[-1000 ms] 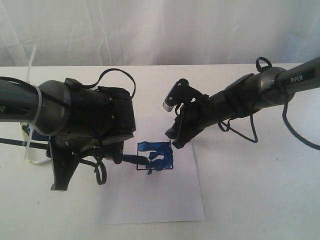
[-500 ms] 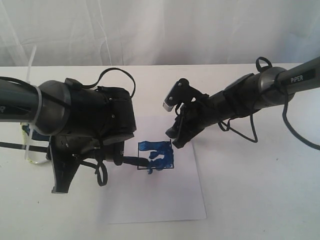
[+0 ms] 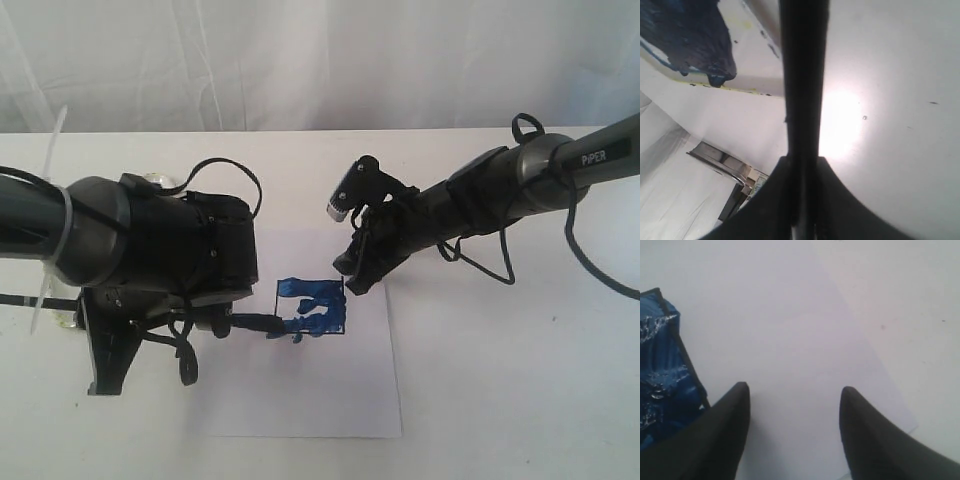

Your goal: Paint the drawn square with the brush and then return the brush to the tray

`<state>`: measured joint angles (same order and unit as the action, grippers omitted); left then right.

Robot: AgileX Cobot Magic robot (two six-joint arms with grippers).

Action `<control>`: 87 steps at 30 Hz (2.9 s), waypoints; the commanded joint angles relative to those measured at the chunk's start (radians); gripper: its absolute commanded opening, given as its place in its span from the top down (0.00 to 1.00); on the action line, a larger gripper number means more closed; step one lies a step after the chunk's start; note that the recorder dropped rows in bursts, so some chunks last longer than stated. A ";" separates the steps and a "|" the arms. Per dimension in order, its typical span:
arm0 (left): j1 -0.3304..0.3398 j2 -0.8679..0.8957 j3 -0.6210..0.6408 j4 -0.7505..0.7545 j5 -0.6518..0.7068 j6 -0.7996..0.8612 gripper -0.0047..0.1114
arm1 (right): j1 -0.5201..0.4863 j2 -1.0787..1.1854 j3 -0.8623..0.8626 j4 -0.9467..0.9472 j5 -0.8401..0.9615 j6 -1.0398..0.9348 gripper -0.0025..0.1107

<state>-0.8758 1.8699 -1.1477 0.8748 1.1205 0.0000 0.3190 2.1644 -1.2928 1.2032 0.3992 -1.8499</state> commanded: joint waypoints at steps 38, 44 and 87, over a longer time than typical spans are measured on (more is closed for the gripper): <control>-0.024 0.114 -0.132 -0.027 0.004 0.000 0.96 | -0.001 0.014 0.011 -0.036 -0.031 -0.020 0.52; -0.024 0.114 -0.132 0.008 -0.004 -0.051 0.96 | -0.001 0.014 0.011 -0.036 -0.031 -0.020 0.52; -0.034 0.122 -0.208 -0.018 0.101 0.033 0.96 | -0.001 0.014 0.015 -0.036 -0.046 -0.032 0.52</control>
<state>-0.9043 1.9821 -1.3583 0.8690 1.1213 0.0651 0.3190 2.1625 -1.2928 1.2032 0.3821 -1.8621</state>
